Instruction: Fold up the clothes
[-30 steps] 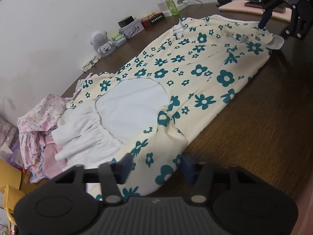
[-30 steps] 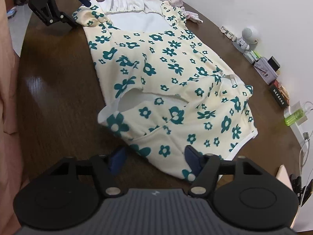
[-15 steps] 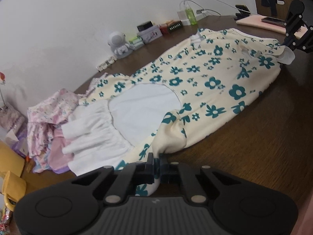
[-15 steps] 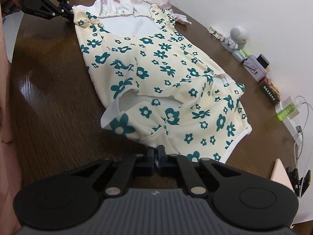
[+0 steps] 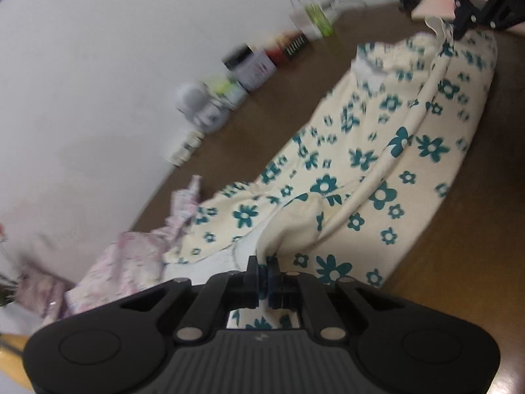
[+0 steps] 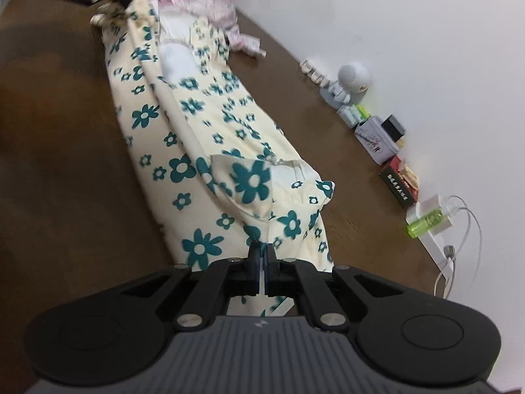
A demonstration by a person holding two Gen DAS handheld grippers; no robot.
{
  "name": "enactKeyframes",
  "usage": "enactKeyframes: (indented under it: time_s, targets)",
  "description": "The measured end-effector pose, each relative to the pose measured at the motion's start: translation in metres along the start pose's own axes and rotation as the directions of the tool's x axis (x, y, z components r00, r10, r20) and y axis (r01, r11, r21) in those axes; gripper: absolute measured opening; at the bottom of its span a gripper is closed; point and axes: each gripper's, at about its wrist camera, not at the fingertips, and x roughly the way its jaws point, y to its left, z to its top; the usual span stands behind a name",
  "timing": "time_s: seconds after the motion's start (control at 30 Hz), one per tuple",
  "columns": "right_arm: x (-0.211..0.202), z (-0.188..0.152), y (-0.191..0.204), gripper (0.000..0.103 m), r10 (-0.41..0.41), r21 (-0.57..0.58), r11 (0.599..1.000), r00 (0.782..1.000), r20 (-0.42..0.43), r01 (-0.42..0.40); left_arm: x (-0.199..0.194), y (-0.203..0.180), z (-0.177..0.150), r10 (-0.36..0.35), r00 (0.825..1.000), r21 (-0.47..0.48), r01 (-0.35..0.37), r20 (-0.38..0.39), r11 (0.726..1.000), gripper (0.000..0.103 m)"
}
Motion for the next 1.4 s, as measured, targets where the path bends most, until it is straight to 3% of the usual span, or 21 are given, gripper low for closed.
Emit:
enactKeyframes:
  time_s: [0.13,0.3,0.37,0.43,0.53,0.57,0.67,0.73,0.87,0.93,1.13,1.2,1.4]
  targets:
    - [0.037,0.005,-0.013,0.002,0.038,0.007,0.999,0.998,-0.042,-0.038,0.039,0.006,0.005,-0.042,0.998,-0.016,0.041,-0.052,0.999,0.004]
    - [0.061,0.000,-0.022,0.003,0.087,0.080,0.993,0.995,-0.050,-0.082,0.055,0.016,-0.001,-0.075,0.996,-0.103,0.068,-0.056,0.992,0.017]
    - [0.065,-0.003,-0.025,0.005,0.099,0.116,0.989,0.994,-0.044,-0.094,0.050,0.022,-0.005,-0.077,0.996,-0.141,0.071,-0.040,0.988,0.033]
    - [0.059,-0.008,-0.031,0.012,0.113,0.174,0.979,0.993,-0.022,-0.107,0.039,0.028,-0.007,-0.079,0.997,-0.186,0.077,-0.002,0.980,0.041]
    - [0.036,-0.014,-0.050,0.031,0.106,0.290,0.950,0.993,0.058,-0.119,0.012,0.037,-0.009,-0.076,0.993,-0.264,0.098,0.094,0.960,0.047]
    - [0.026,-0.013,-0.053,0.031,0.101,0.311,0.942,0.990,0.098,-0.127,0.003,0.040,-0.010,-0.073,0.989,-0.289,0.107,0.126,0.951,0.047]
    - [0.007,0.002,-0.048,0.039,0.132,0.295,0.935,0.964,0.229,-0.198,-0.004,0.027,0.001,-0.206,0.949,-0.284,0.271,0.238,0.920,0.047]
    - [0.006,0.020,-0.036,0.053,0.208,0.222,0.934,0.933,0.295,-0.278,0.001,0.006,0.014,-0.287,0.918,-0.246,0.355,0.273,0.902,0.047]
    - [0.040,0.050,0.004,0.057,0.319,0.064,0.935,0.905,0.280,-0.349,0.032,-0.029,0.033,-0.387,0.880,-0.218,0.450,0.276,0.866,0.047]
    - [0.058,0.054,0.014,0.057,0.352,0.045,0.925,0.897,0.268,-0.377,0.047,-0.034,0.033,-0.408,0.872,-0.237,0.471,0.270,0.850,0.047]
    - [0.083,0.036,0.009,0.058,0.407,0.090,0.890,0.868,0.285,-0.447,0.059,-0.017,0.006,-0.409,0.867,-0.286,0.484,0.284,0.827,0.045]
    - [0.082,0.023,0.002,0.061,0.410,0.105,0.884,0.864,0.293,-0.456,0.058,-0.008,-0.005,-0.418,0.863,-0.285,0.492,0.283,0.823,0.037]
    - [0.074,-0.015,-0.022,0.062,0.406,0.139,0.877,0.864,0.296,-0.460,0.054,0.023,-0.047,-0.380,0.902,-0.351,0.430,0.205,0.832,0.039]
